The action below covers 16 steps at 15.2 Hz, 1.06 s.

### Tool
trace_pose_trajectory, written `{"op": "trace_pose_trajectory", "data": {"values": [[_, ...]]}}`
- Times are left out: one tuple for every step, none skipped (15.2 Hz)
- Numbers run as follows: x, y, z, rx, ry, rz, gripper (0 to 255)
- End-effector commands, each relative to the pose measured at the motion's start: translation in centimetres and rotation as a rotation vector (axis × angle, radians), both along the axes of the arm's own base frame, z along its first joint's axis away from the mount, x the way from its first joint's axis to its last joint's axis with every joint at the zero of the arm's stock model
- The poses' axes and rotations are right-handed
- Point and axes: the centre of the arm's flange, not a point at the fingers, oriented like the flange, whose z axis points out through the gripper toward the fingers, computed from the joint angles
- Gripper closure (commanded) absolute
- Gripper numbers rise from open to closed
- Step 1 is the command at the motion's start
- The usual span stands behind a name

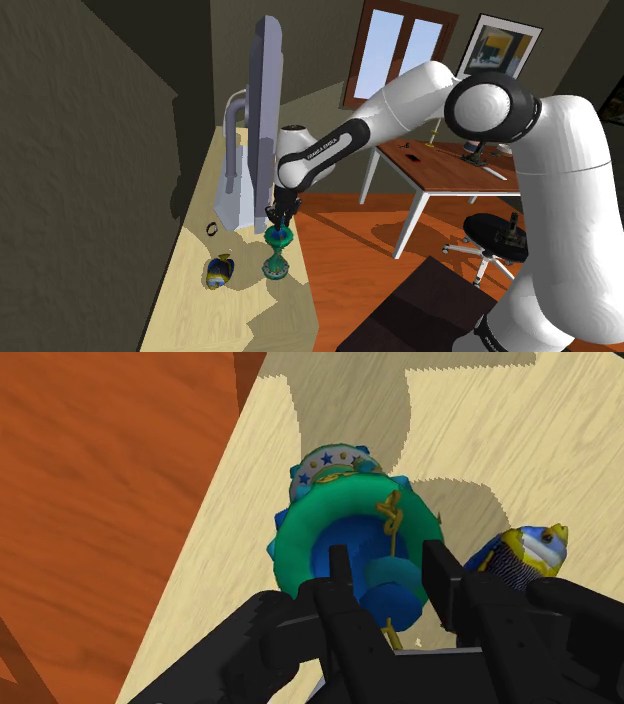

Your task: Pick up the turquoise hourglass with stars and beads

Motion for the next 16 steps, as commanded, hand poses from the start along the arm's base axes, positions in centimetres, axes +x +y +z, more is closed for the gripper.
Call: {"op": "trace_pose_trajectory", "data": {"values": [[0.0,0.0,0.8,0.0,0.0,0.0,255],[0.0,0.0,1.4,0.0,0.0,0.0,255],[0.0,0.0,1.9,0.0,0.0,0.0,255],[0.0,0.0,2.4,0.0,0.0,0.0,255],[0.0,0.0,2.9,0.0,0.0,0.0,255],[0.0,0.0,3.5,0.0,0.0,0.0,255],[0.0,0.0,4.0,0.0,0.0,0.0,255],[0.0,0.0,4.5,0.0,0.0,0.0,255],[0.0,0.0,5.1,0.0,0.0,0.0,255],[0.0,0.0,5.6,0.0,0.0,0.0,255],[0.0,0.0,6.1,0.0,0.0,0.0,255],[0.0,0.0,6.6,0.0,0.0,0.0,255],[0.0,0.0,7.2,0.0,0.0,0.0,255],[0.0,0.0,7.7,0.0,0.0,0.0,255],[0.0,0.0,7.8,0.0,0.0,0.0,255],[0.0,0.0,7.8,0.0,0.0,0.0,255]]}}
